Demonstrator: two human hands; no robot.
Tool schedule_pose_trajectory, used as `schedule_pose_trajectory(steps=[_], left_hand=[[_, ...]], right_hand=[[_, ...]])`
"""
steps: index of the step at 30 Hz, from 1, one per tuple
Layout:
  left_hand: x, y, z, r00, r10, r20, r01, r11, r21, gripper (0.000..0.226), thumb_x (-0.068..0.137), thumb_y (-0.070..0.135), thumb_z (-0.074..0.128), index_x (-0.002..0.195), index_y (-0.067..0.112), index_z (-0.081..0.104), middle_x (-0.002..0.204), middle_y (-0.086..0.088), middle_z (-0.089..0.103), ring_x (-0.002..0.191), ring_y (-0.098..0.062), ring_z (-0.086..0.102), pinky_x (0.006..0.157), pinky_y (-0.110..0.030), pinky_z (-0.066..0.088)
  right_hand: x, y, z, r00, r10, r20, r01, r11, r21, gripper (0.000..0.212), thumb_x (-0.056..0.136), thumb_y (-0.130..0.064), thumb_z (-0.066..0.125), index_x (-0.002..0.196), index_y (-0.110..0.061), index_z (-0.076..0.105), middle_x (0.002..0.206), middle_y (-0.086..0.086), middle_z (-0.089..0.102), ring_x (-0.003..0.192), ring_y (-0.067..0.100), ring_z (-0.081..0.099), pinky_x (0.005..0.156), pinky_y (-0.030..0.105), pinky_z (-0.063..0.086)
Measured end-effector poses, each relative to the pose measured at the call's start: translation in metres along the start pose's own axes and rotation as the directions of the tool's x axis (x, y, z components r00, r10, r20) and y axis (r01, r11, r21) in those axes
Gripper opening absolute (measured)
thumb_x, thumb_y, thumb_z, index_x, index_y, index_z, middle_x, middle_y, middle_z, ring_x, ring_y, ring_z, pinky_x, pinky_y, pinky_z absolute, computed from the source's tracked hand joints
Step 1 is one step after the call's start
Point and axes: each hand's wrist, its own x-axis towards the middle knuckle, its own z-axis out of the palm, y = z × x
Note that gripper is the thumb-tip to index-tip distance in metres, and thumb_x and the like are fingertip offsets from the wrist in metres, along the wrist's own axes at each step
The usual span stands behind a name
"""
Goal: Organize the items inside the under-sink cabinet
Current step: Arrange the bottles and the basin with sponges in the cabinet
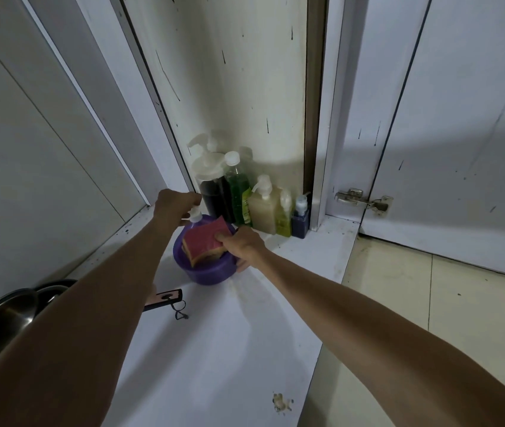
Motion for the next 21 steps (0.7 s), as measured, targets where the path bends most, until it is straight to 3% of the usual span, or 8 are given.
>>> schedule_pose_trajectory(steps=[3, 6, 9, 11, 13, 15, 17, 21], left_hand=[[-0.001, -0.003, -0.002, 1.0, -0.002, 0.015, 0.003, 0.999, -0.054, 0.013, 0.078, 0.004, 0.069, 0.075, 0.004, 0.055, 0.088, -0.016, 0.061, 0.063, -0.021, 0.057, 0.059, -0.03, 0.05], [-0.004, -0.007, -0.003, 0.999, -0.022, 0.029, 0.026, 0.989, -0.147, 0.021, 0.08, 0.019, 0.074, 0.078, 0.009, 0.056, 0.086, -0.012, 0.062, 0.066, -0.019, 0.057, 0.06, -0.029, 0.05], [-0.006, -0.02, -0.003, 0.995, -0.098, -0.032, 0.085, 0.954, -0.287, 0.032, 0.086, 0.037, 0.064, 0.1, 0.008, 0.059, 0.089, -0.008, 0.055, 0.077, -0.021, 0.053, 0.063, -0.03, 0.047], [-0.006, -0.036, -0.001, 0.98, -0.179, -0.087, 0.152, 0.956, -0.252, 0.043, 0.093, 0.037, 0.052, 0.121, 0.005, 0.055, 0.088, -0.007, 0.052, 0.078, -0.022, 0.05, 0.075, -0.035, 0.043], [-0.008, -0.048, 0.0, 0.963, -0.248, -0.1, 0.228, 0.957, -0.181, 0.043, 0.099, 0.034, 0.04, 0.126, 0.002, 0.05, 0.102, -0.012, 0.055, 0.085, -0.029, 0.052, 0.082, -0.039, 0.041], [-0.008, -0.056, 0.001, 0.953, -0.298, -0.061, 0.29, 0.95, -0.112, 0.037, 0.099, 0.029, 0.036, 0.122, 0.004, 0.049, 0.124, -0.019, 0.054, 0.089, -0.036, 0.054, 0.082, -0.043, 0.044], [-0.007, -0.061, -0.003, 0.943, -0.329, -0.045, 0.325, 0.943, -0.071, 0.041, 0.096, 0.031, 0.041, 0.125, 0.004, 0.05, 0.128, -0.022, 0.053, 0.102, -0.043, 0.056, 0.084, -0.052, 0.049], [-0.002, -0.071, -0.011, 0.952, -0.301, -0.059, 0.296, 0.951, -0.091, 0.056, 0.091, 0.043, 0.058, 0.129, 0.003, 0.048, 0.125, -0.019, 0.054, 0.109, -0.04, 0.056, 0.079, -0.05, 0.05]], right_hand=[[0.003, 0.001, 0.002, 1.0, -0.014, -0.017, 0.014, 1.0, -0.002, 0.054, 0.087, -0.051, 0.06, 0.124, -0.013, 0.056, 0.106, 0.014, 0.07, 0.076, 0.033, 0.072, 0.07, 0.041, 0.062], [0.005, 0.003, 0.003, 0.998, -0.053, -0.042, 0.052, 0.998, -0.02, 0.053, 0.088, -0.051, 0.059, 0.123, -0.011, 0.058, 0.106, 0.012, 0.07, 0.084, 0.031, 0.07, 0.08, 0.041, 0.059], [0.007, 0.004, 0.002, 0.994, -0.092, -0.06, 0.09, 0.995, -0.046, 0.054, 0.089, -0.049, 0.058, 0.121, -0.006, 0.057, 0.11, 0.011, 0.068, 0.071, 0.022, 0.063, 0.062, 0.028, 0.051], [0.007, 0.005, 0.003, 0.99, -0.121, -0.07, 0.116, 0.991, -0.066, 0.056, 0.09, -0.051, 0.058, 0.119, -0.003, 0.058, 0.11, 0.012, 0.067, 0.067, 0.019, 0.058, 0.054, 0.024, 0.041], [0.007, 0.005, 0.007, 0.989, -0.134, -0.066, 0.131, 0.99, -0.046, 0.061, 0.089, -0.056, 0.058, 0.118, -0.002, 0.058, 0.11, 0.013, 0.067, 0.072, 0.022, 0.06, 0.052, 0.024, 0.041], [0.01, 0.002, 0.014, 0.99, -0.131, -0.06, 0.132, 0.991, 0.02, 0.066, 0.088, -0.057, 0.06, 0.119, 0.001, 0.058, 0.111, 0.015, 0.067, 0.089, 0.029, 0.064, 0.068, 0.03, 0.051], [0.011, -0.002, 0.021, 0.991, -0.127, -0.029, 0.129, 0.99, 0.064, 0.067, 0.084, -0.057, 0.063, 0.119, 0.0, 0.06, 0.112, 0.016, 0.067, 0.1, 0.032, 0.064, 0.089, 0.04, 0.053], [0.026, -0.001, 0.031, 0.987, -0.152, 0.051, 0.147, 0.985, 0.085, 0.078, 0.07, -0.059, 0.065, 0.125, -0.005, 0.059, 0.117, 0.016, 0.066, 0.105, 0.033, 0.063, 0.095, 0.049, 0.052]])
